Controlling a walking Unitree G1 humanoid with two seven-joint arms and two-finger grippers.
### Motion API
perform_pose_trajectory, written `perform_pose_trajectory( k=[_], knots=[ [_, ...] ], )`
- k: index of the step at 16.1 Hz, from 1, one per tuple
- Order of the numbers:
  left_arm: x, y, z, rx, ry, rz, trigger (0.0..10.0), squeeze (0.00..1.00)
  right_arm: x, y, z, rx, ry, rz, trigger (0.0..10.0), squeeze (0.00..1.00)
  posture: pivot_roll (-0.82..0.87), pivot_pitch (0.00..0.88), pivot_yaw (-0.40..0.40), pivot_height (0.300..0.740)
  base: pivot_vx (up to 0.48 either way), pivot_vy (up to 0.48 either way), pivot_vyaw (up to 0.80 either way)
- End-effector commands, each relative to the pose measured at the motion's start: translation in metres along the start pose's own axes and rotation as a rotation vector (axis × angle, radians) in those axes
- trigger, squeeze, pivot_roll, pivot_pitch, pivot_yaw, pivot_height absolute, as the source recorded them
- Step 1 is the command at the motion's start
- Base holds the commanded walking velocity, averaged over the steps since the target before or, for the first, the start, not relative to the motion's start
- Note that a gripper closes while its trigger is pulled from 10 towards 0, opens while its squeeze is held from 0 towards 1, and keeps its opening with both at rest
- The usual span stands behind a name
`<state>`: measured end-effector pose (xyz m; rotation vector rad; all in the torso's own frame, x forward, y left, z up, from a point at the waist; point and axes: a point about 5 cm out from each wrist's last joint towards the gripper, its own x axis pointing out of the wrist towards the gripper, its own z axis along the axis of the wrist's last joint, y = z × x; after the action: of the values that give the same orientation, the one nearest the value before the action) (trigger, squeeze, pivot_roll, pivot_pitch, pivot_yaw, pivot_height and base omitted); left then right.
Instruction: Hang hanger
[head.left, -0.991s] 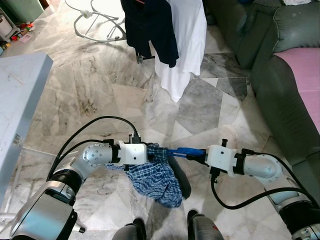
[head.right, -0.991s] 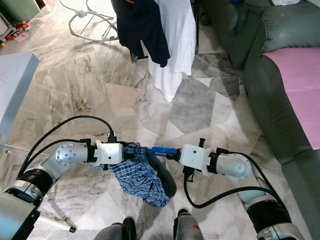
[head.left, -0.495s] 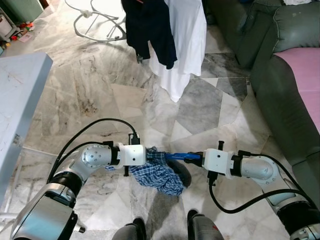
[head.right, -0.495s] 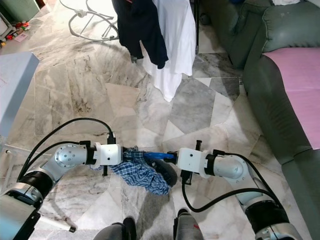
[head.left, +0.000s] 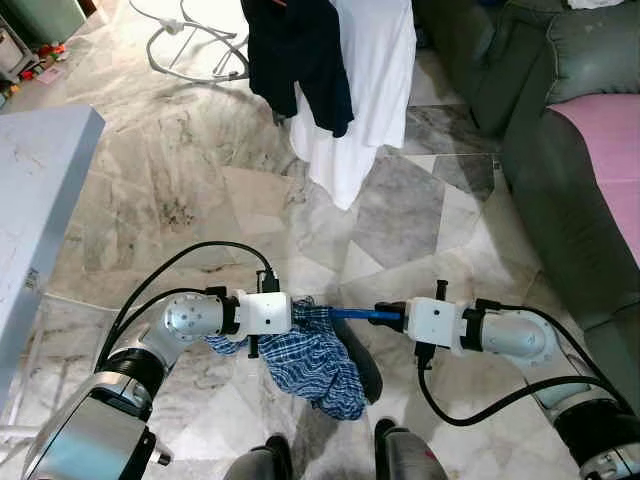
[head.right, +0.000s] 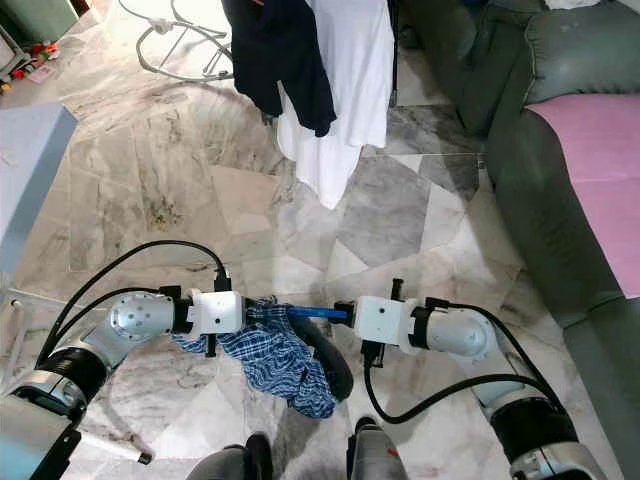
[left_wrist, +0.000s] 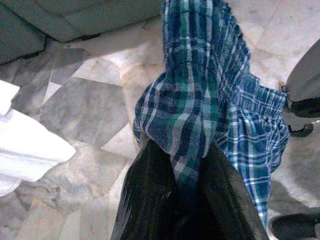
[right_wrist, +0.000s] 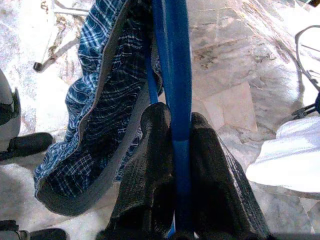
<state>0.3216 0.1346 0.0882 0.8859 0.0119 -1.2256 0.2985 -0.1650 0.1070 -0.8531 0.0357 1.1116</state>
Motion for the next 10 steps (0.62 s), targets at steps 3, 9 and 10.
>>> perform_pose_trajectory(
  k=[3, 9, 10],
  knots=[
    [-0.003, -0.007, -0.013, -0.068, 0.061, 0.040, 0.0, 0.00, -0.014, -0.017, 0.002, 0.040, 0.004, 0.004, 10.0, 1.00, -0.28, 0.262, 0.124, 0.740, 0.000, 0.000, 0.00],
    [-0.022, 0.005, -0.030, -0.149, 0.174, 0.167, 0.0, 0.00, -0.049, -0.055, -0.013, 0.022, 0.133, -0.232, 10.0, 1.00, -0.27, 0.259, 0.122, 0.740, 0.000, 0.000, 0.00],
    [-0.025, 0.004, -0.033, -0.159, 0.192, 0.182, 0.0, 0.00, -0.054, -0.060, -0.015, 0.024, 0.145, -0.284, 10.0, 1.00, -0.27, 0.257, 0.122, 0.740, 0.000, 0.000, 0.00]
  ],
)
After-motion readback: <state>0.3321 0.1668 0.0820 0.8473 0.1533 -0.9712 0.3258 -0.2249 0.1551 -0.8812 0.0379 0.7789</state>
